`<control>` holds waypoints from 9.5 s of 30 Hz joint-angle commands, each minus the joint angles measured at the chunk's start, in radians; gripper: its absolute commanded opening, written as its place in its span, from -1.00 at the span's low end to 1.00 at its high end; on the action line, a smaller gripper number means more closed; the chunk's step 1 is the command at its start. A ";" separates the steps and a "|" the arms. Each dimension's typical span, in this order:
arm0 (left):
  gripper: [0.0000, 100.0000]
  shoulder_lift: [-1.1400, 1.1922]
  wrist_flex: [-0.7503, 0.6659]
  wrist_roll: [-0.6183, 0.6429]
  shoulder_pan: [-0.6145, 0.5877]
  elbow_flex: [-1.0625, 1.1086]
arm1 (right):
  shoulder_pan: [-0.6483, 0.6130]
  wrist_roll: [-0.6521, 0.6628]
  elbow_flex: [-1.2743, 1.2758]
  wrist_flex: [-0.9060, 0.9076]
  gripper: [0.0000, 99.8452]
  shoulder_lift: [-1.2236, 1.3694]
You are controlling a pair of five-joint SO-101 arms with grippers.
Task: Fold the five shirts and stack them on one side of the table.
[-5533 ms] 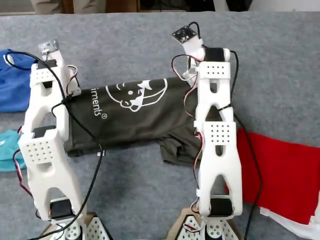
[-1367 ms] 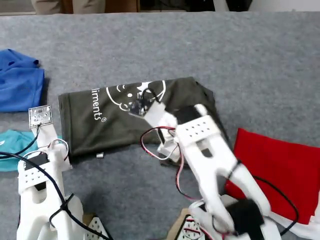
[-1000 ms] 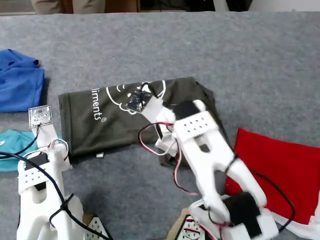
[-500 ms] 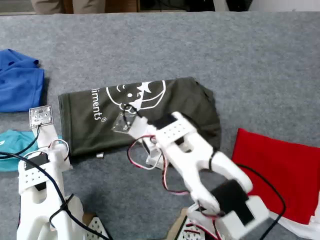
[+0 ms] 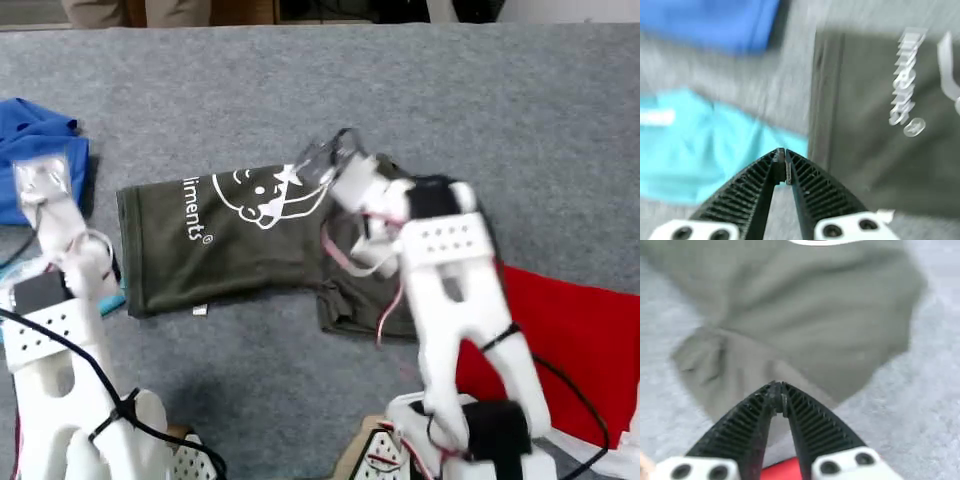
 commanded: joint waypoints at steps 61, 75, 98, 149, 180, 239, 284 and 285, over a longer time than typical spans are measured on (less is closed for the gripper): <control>-0.96 0.240 -0.588 -0.005 0.003 0.319 | -0.120 0.437 0.573 0.117 -0.57 -0.372; -0.96 0.306 -0.588 -0.005 0.008 0.293 | -0.125 0.433 0.633 -0.172 -0.54 -0.125; -0.96 0.308 -0.586 -0.008 0.008 0.293 | 0.018 0.451 0.397 -0.187 -1.00 0.114; -0.96 0.309 -0.586 -0.009 0.011 0.293 | -0.002 0.624 -0.946 0.520 -0.55 0.622; -0.96 0.309 -0.586 -0.009 0.011 0.293 | -0.208 0.629 0.443 0.129 -0.55 -0.114; -0.96 0.309 -0.586 -0.009 0.011 0.293 | 0.021 0.509 -1.359 0.503 -0.99 1.043; -0.96 0.309 -0.588 -0.005 0.011 0.293 | -0.199 0.215 -0.737 0.149 -0.99 0.883; -0.96 0.305 -0.586 -0.005 0.011 0.293 | -0.199 0.215 -0.763 0.166 -0.99 0.869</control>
